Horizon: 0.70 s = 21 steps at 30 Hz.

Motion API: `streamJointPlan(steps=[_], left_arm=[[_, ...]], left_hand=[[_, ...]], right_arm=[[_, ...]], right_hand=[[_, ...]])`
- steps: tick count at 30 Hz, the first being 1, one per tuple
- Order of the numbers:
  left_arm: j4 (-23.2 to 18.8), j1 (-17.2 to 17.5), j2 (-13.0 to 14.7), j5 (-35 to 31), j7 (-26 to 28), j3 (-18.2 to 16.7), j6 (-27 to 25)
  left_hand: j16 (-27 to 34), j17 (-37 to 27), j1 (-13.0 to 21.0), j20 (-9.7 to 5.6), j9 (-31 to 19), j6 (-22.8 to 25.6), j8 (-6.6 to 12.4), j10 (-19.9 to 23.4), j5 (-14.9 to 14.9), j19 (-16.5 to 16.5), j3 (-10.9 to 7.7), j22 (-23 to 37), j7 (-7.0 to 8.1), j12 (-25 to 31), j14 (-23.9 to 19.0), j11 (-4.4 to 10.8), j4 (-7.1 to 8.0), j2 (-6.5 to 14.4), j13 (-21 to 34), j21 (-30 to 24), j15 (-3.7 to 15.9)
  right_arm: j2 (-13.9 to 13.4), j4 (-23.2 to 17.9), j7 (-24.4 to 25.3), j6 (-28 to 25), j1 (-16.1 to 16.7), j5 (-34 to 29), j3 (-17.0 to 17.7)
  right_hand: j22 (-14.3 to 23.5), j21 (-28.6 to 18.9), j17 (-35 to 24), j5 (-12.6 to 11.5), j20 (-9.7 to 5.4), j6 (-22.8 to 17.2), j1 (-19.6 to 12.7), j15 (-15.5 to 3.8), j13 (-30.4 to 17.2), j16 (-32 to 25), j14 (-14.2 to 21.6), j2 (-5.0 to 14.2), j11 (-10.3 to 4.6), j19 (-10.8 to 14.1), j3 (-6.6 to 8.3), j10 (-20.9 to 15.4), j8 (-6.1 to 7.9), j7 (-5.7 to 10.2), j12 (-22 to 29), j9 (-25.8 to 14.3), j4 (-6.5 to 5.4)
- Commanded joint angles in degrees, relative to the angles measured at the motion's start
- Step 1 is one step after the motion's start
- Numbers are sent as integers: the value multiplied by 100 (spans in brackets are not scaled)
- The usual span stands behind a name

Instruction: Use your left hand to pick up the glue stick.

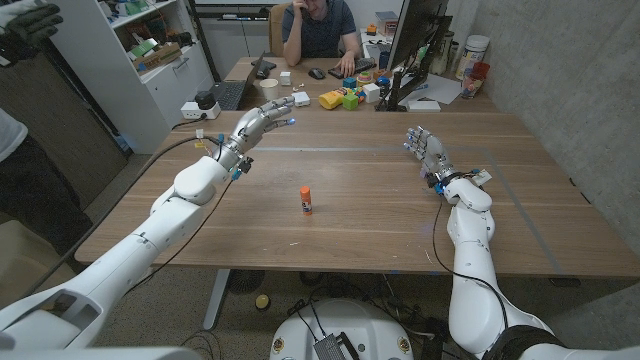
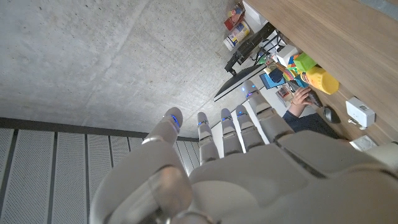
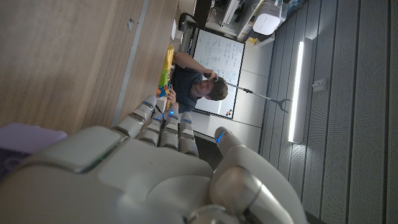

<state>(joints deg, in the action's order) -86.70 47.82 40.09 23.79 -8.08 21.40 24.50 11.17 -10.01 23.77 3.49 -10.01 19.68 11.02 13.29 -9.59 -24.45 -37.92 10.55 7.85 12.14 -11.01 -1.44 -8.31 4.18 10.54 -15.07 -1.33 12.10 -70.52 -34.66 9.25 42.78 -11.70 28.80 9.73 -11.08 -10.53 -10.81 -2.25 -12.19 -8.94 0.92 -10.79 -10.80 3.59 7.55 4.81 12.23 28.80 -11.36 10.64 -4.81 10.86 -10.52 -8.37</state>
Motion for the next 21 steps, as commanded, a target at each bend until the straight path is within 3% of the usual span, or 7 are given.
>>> streamJointPlan(steps=[1,7,11,13,15,21], left_arm=[[-499,67,303,-641,142,-89,47],[-641,76,351,-856,145,-111,124],[-759,68,427,-1029,97,-122,175],[-823,63,472,-1155,83,-125,199],[-914,71,520,-1323,103,-136,212],[-1113,41,620,-1736,86,-152,264]], left_hand=[[-5,-25,79,-17,-27,75,49,23,0,-40,30,8,93,-7,-43,75,-48,-38,20,-16,36],[-15,-24,117,52,-27,183,57,34,-1,-57,129,9,207,-12,-47,203,-106,-136,21,0,134],[19,-21,192,-17,-26,222,46,118,-12,-120,172,8,234,13,-168,266,-145,-170,21,-7,200],[25,-16,272,-104,-23,315,55,175,-15,-177,221,4,336,24,-234,337,-180,-234,21,-8,299],[18,-14,313,-88,-23,302,38,167,-17,-180,242,2,342,16,-241,316,-193,-265,21,0,295],[-3,-10,450,-138,-20,382,32,154,-24,-225,310,-2,452,-6,-260,456,-218,-377,20,15,381]], right_arm=[[51,47,-76,51,-51,-50,106],[61,44,-88,52,-55,-50,127],[63,58,-95,58,-61,-49,139],[63,70,-101,63,-65,-44,145],[65,84,-102,72,-69,-41,152],[69,103,-107,109,-71,-23,173]], right_hand=[[15,-24,-18,-36,-51,-52,32,1,-12,-25,67,190,15,39,28,-60,28,-14,34,-10,-27],[15,-25,-16,-37,-52,-57,41,3,-11,-22,67,185,20,42,29,-65,30,-16,36,-10,-28],[15,-25,-15,-37,-49,-56,53,4,-11,-21,68,176,27,42,26,-69,30,-21,37,-10,-31],[15,-25,-15,-38,-48,-56,55,7,-11,-21,69,177,26,44,27,-70,30,-22,37,-10,-32],[15,-26,-15,-38,-47,-55,58,10,-11,-20,69,175,29,45,27,-69,29,-25,37,-9,-33],[15,-26,-12,-39,-42,-58,66,13,-11,-18,71,172,26,47,29,-65,31,-30,35,-9,-32]])
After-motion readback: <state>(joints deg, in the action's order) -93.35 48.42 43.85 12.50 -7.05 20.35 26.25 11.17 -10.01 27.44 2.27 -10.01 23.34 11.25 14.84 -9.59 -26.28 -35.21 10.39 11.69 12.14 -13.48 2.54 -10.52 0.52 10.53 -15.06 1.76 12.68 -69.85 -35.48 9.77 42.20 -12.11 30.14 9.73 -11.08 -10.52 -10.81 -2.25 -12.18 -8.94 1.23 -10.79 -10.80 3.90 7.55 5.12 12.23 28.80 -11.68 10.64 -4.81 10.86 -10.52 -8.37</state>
